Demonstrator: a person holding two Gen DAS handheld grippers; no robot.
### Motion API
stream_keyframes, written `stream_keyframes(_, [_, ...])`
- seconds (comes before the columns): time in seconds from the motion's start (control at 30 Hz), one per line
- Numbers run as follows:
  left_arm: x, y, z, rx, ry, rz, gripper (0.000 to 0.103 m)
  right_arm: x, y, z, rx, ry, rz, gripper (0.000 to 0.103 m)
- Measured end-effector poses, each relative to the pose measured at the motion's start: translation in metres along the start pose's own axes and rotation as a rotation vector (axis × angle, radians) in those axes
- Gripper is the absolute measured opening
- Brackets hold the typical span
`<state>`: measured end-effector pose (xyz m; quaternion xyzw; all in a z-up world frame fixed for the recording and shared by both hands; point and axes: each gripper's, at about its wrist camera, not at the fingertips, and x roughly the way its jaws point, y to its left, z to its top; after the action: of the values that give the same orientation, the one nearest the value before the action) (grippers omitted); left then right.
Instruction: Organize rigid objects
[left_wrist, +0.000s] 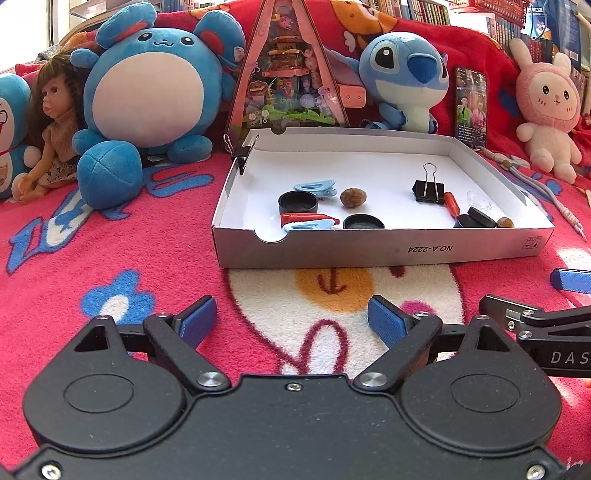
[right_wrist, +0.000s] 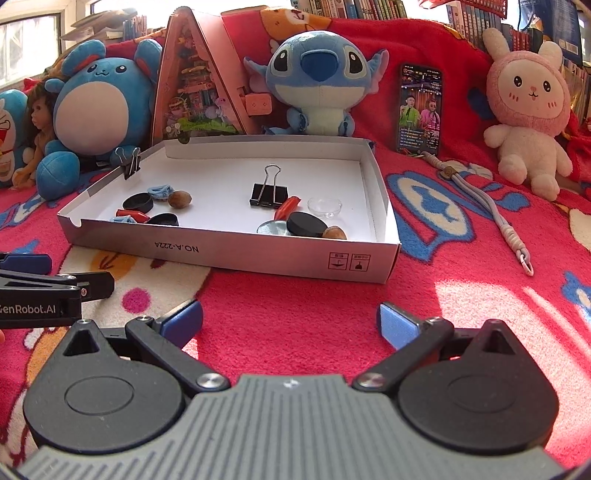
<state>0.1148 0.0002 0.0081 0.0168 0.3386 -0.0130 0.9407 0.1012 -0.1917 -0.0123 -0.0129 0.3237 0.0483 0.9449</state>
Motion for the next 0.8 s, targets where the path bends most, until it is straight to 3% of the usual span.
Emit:
stream_keyframes(0.13, [0.0012, -0.0024, -0.0065, 0.014, -0.028, 0.018, 0.095, 0.0041, 0.0025, -0.0013, -0.018, 0.014, -0.015, 0.103])
stream_keyframes(0.3, [0.0053, 0.0032, -0.0056, -0.021, -0.007, 0.016, 0.102, 0.0056, 0.0017, -0.0007, -0.014, 0.016, -0.013, 0.103])
stream_keyframes(0.8, [0.0065, 0.0053, -0.0066, -0.032, -0.004, 0.006, 0.103, 0.0061, 0.0027, -0.0005, -0.016, 0.016, -0.011, 0.103])
